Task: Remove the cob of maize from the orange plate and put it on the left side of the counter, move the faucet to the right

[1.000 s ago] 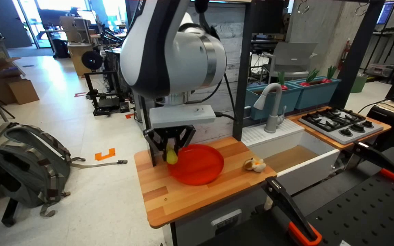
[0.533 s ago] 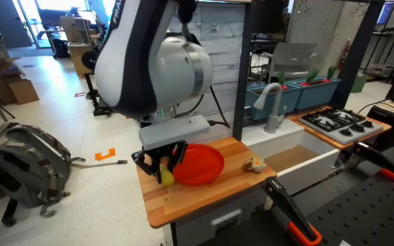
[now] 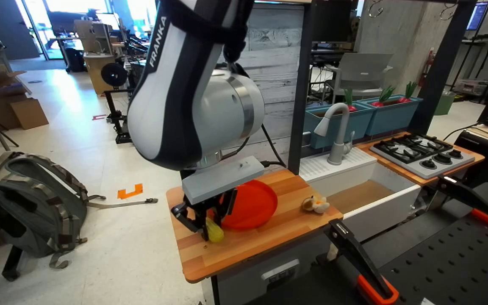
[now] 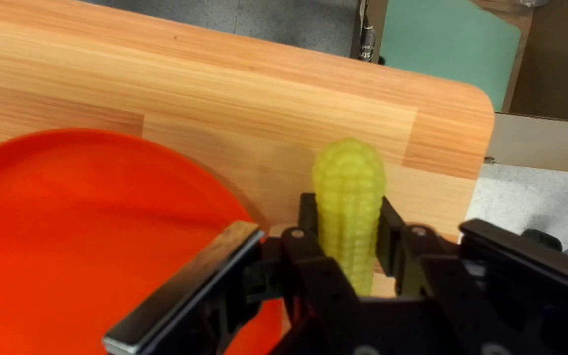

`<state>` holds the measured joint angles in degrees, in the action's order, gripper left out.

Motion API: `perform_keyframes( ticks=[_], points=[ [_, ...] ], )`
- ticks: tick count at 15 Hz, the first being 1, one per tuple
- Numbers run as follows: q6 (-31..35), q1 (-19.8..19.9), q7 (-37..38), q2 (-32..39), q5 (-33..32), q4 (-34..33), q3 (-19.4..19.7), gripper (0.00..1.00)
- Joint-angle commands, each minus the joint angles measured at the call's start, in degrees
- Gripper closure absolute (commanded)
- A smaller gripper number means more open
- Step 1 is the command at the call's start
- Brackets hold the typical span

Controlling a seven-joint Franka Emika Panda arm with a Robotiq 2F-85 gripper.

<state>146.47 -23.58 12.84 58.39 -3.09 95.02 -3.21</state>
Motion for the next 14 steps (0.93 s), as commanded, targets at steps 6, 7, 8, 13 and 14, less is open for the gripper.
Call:
perform_keyframes(
  ticks=[6, 7, 8, 13, 14],
  points=[
    [-4.1, 0.3, -1.3, 2.9, -1.1, -4.8, 0.0, 0.38],
    [-4.1, 0.2, -1.2, 3.0, -1.1, -5.0, 0.1, 0.31],
    [-4.3, 0.4, -1.3, 3.0, -1.0, -5.1, 0.0, 0.23],
    [-4.7, 0.7, -1.5, 2.9, -0.9, -5.4, -0.1, 0.00],
    [-4.8, 0.9, -1.5, 2.8, -0.8, -5.4, -0.2, 0.00]
  ],
)
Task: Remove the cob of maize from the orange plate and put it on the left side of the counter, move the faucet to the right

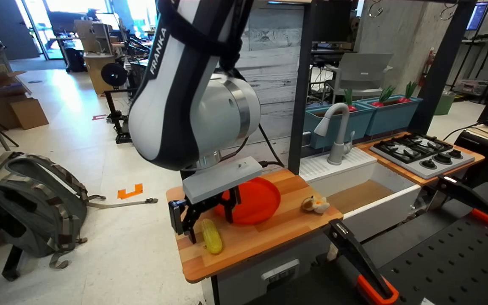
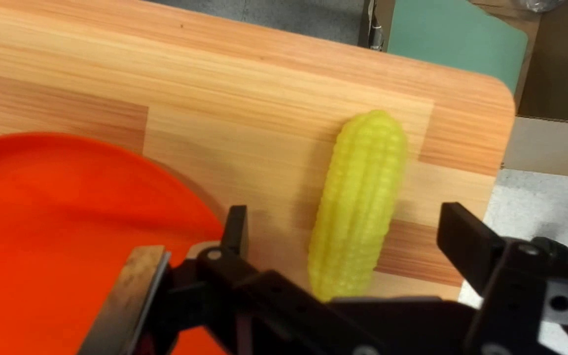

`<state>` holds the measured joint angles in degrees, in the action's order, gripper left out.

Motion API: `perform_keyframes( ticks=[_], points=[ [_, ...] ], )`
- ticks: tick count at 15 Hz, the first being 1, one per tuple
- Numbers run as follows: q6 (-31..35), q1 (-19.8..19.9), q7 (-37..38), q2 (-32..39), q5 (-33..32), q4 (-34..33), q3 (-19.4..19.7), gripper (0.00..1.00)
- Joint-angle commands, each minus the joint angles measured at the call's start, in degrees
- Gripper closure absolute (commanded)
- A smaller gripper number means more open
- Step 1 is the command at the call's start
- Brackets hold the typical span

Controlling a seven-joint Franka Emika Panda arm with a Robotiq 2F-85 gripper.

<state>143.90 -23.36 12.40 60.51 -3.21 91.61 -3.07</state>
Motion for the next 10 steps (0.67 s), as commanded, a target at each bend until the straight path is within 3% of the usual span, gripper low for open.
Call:
perform_keyframes(
  ticks=[1, 10],
  points=[
    [-2.3, 0.8, -1.2, 0.5, -0.6, -2.0, -0.4, 0.00],
    [-2.2, 1.5, -2.8, -3.2, -0.8, 0.8, -0.8, 0.00]
  ],
)
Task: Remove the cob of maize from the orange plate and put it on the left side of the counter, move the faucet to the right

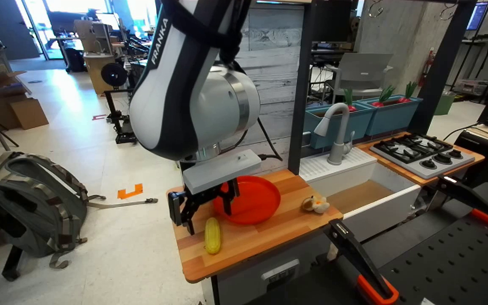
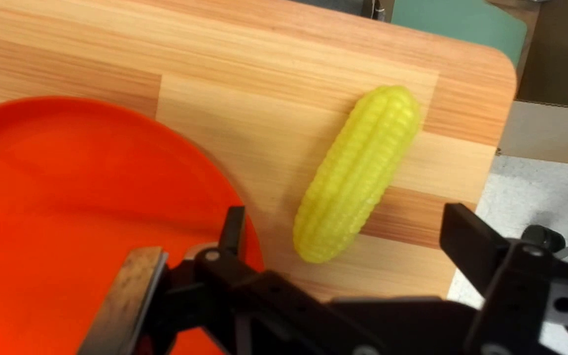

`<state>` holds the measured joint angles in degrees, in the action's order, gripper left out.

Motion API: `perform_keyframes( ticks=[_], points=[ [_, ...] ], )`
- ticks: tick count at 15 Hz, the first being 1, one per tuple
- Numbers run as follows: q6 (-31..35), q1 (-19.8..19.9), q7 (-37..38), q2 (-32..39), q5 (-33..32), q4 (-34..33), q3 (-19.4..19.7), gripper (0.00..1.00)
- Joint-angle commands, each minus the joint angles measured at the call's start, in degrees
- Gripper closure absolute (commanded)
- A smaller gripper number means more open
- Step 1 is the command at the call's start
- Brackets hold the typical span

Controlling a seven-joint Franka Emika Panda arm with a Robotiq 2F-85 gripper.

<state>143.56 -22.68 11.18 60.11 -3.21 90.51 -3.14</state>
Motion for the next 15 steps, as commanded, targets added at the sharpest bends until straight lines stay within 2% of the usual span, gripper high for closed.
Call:
perform_keyframes(
  ticks=[1, 8, 15],
  points=[
    [-1.2, 0.8, -2.0, -4.1, -1.1, 3.4, -0.7, 0.00],
    [-0.8, 1.8, -2.9, -13.7, -1.3, 13.8, -0.1, 0.00],
    [-1.7, 7.9, -4.6, -23.1, -0.9, 24.5, 0.4, 0.00]
  ],
)
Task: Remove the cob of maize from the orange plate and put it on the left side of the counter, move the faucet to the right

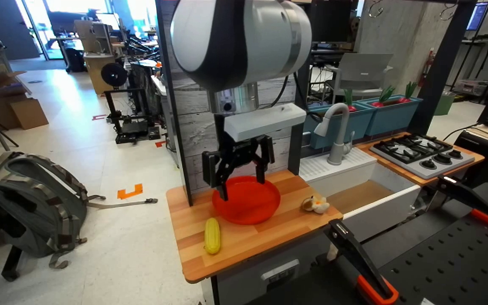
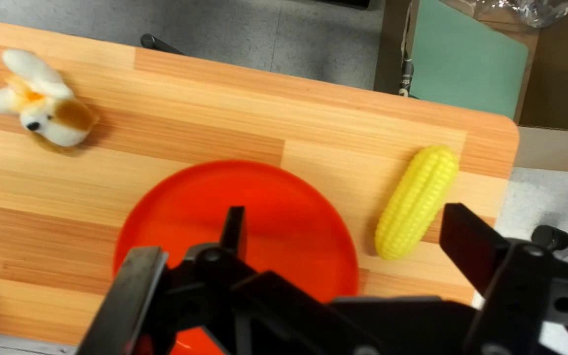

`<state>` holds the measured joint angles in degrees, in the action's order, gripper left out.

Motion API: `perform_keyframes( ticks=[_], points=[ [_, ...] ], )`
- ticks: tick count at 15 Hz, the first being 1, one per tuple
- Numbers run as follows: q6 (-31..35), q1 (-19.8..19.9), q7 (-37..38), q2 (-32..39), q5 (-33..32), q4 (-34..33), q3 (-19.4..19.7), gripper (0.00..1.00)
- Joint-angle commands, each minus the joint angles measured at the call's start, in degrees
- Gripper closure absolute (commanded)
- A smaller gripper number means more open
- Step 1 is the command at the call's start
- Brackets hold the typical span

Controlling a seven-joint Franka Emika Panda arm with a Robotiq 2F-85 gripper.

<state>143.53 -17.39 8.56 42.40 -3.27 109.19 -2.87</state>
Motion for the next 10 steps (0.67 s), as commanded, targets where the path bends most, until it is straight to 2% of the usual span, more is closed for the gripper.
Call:
perform_keyframes(
  ticks=[1, 4, 10],
  points=[
    [-1.9, 3.6, -2.9, -6.3, -1.1, 7.1, 0.4, 0.00],
    [-1.3, 5.6, -4.4, -9.0, -2.2, 11.1, 1.9, 0.00],
    [-0.5, 13.2, -7.3, -12.8, 0.7, 17.3, 2.4, 0.00]
  ],
)
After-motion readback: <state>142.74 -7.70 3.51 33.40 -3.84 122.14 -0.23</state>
